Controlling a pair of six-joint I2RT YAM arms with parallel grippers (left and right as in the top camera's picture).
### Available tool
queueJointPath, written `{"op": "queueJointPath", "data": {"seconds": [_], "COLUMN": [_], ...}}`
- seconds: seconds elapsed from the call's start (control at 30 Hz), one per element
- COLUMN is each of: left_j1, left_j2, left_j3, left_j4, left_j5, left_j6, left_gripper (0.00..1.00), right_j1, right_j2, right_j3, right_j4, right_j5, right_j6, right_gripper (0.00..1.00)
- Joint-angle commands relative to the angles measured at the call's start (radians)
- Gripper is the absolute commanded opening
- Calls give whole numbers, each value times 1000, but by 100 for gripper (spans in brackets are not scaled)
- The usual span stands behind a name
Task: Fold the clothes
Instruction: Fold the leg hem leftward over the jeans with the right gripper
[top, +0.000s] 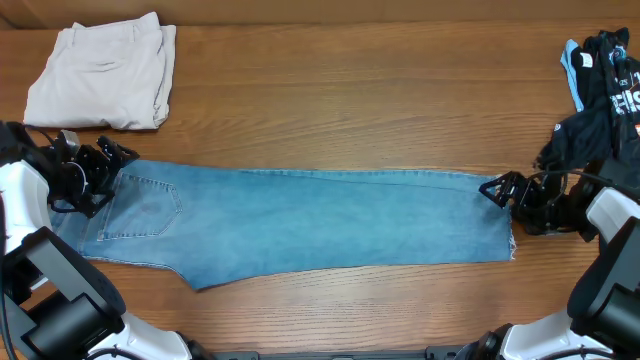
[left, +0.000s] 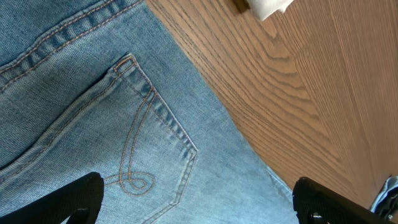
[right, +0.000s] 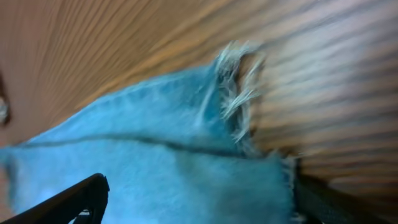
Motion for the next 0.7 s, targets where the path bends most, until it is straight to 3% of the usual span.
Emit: {"op": "queueJointPath", "data": {"seconds": [0.0, 0.27, 0.37, 0.43, 0.53, 0.67], "left_j1": [3, 3, 3, 3, 3, 3], "left_j2": [-10, -10, -10, -10, -10, -10], "left_j3": [-5, -5, -5, -5, -5, -5], "left_j4": [-2, -13, -18, -21, -21, -21], "left_j5": [-6, -10, -13, -13, -13, -13], "left_j6": [1, 1, 1, 1, 1, 1], "left_gripper": [100, 100, 100, 100, 100, 100], "right_j1": [26, 31, 31, 31, 31, 31], "right_j2": [50, 50, 50, 50, 48, 48], "right_j3": [-35, -35, -34, -32, -25, 16], "right_j4": [-45, -56, -43, -27, -1, -9], "right_j5": [24, 36, 40, 47, 85, 135], "right_j6": [-8, 0, 4, 27, 72, 110], "right_gripper": [89, 61, 40, 35, 8, 4]}}
